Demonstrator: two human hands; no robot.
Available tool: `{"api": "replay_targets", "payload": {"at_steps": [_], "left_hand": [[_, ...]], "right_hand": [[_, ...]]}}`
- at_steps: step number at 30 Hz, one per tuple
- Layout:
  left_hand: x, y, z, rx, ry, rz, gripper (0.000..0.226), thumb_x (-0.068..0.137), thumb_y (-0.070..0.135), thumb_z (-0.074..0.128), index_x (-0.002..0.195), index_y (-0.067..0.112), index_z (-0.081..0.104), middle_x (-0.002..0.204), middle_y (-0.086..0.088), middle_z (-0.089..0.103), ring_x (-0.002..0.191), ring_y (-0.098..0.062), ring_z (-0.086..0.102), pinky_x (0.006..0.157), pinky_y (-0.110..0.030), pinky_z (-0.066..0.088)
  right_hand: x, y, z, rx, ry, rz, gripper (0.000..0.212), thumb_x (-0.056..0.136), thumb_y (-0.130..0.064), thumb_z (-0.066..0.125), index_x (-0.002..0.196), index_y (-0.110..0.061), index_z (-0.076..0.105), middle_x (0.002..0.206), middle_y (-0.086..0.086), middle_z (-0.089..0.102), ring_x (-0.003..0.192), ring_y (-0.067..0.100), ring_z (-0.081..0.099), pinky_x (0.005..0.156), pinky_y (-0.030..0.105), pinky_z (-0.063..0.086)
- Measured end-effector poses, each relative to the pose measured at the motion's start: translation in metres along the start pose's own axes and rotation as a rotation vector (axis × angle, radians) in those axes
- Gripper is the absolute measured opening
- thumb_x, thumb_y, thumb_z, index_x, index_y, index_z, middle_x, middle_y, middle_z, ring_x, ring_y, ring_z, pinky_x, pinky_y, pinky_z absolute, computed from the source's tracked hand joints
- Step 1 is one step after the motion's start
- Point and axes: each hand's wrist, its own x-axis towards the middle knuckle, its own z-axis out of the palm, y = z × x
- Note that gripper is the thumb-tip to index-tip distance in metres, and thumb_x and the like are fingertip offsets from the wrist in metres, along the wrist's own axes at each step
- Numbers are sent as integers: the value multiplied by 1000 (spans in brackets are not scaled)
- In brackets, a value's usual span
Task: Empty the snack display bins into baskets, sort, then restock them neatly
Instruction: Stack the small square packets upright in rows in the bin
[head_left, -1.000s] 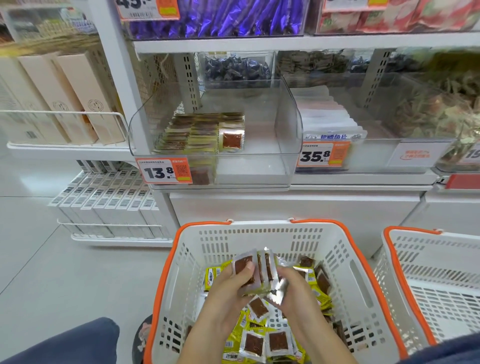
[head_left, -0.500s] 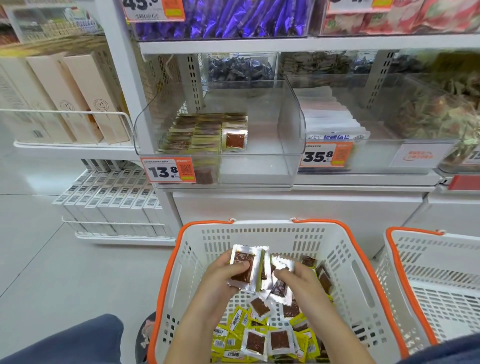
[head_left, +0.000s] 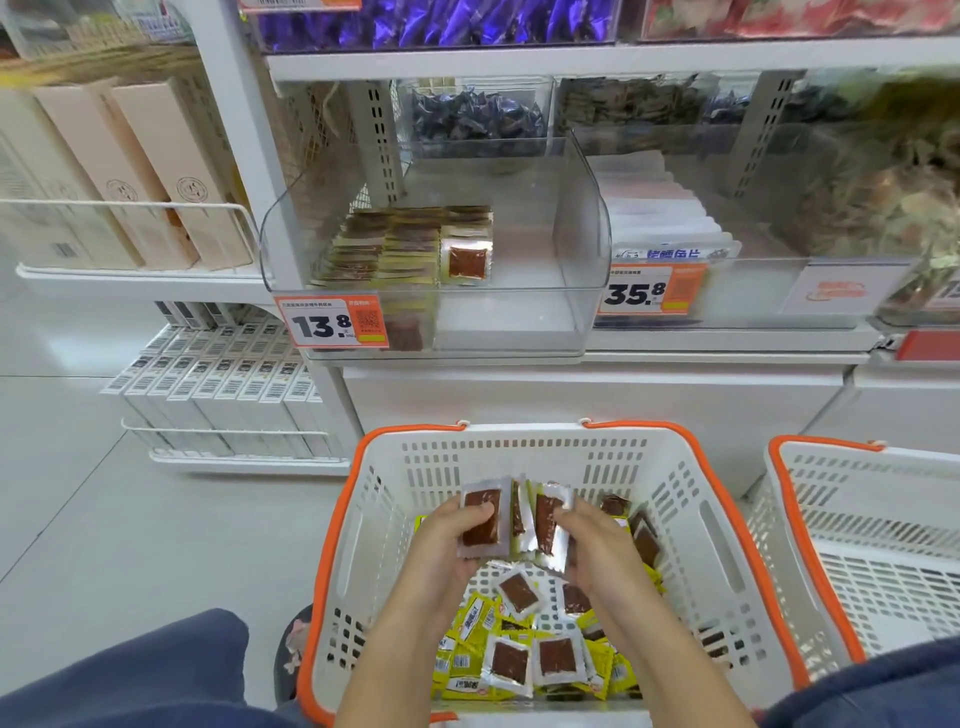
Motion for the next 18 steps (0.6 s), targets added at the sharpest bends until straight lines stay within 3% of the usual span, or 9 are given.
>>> {"api": "replay_targets", "payload": {"at_steps": [2,4,7,10,12,14,18], "left_hand": [[-1,-3,3,5,-3,-9,32,86,10,56,115,-1,64,100,-16,66,87,-23,63,76,-30,50],[-2,-5,5,-22,-19,-29,34,87,10,56,118,-3,62,102,-16,65,91,-24,61,77,-30,49],[-3,-4,12,-13,6,-26,36,80,11,63,111,-5,64,97,-17,64,87,-23,61,71,-28,49],[-9,-2,24,58,109,2,31,64,21,62,90,4,67,82,-11,62,73,-19,58,68,-31,44],[-14,2,33,102,148,22,29,68,25,60,88,5,67,81,-10,62,76,-21,58,73,-35,43],[-17,11,41,120,191,49,20,83,18,53,77,6,69,75,-8,66,71,-19,63,72,-36,45],[-12,67,56,8,212,152,36,91,5,42,61,10,62,59,-4,62,52,-13,58,60,-31,41]], "right_hand": [[-6,-1,2,-23,-1,-36,23,97,-22,54,91,-29,75,104,-5,72,104,16,63,92,43,49],[-10,-2,3,-33,6,-72,18,95,-23,58,90,-27,75,96,-11,74,99,7,65,96,44,47],[-9,-1,6,5,59,-69,16,97,-24,56,93,-26,71,94,-6,73,99,8,63,96,41,45],[-8,0,18,47,35,-45,35,96,-44,51,122,-23,61,123,-3,62,115,15,58,103,43,44],[-8,-2,28,16,-12,-83,35,95,-43,53,125,-25,55,122,-9,60,114,7,56,104,39,42],[-7,-7,39,-24,-35,-151,20,96,-29,55,115,-27,55,113,-8,63,106,3,58,100,32,44],[-4,-55,61,-121,-47,-340,14,96,-17,55,109,-23,57,103,-3,67,97,7,65,78,13,48]]}}
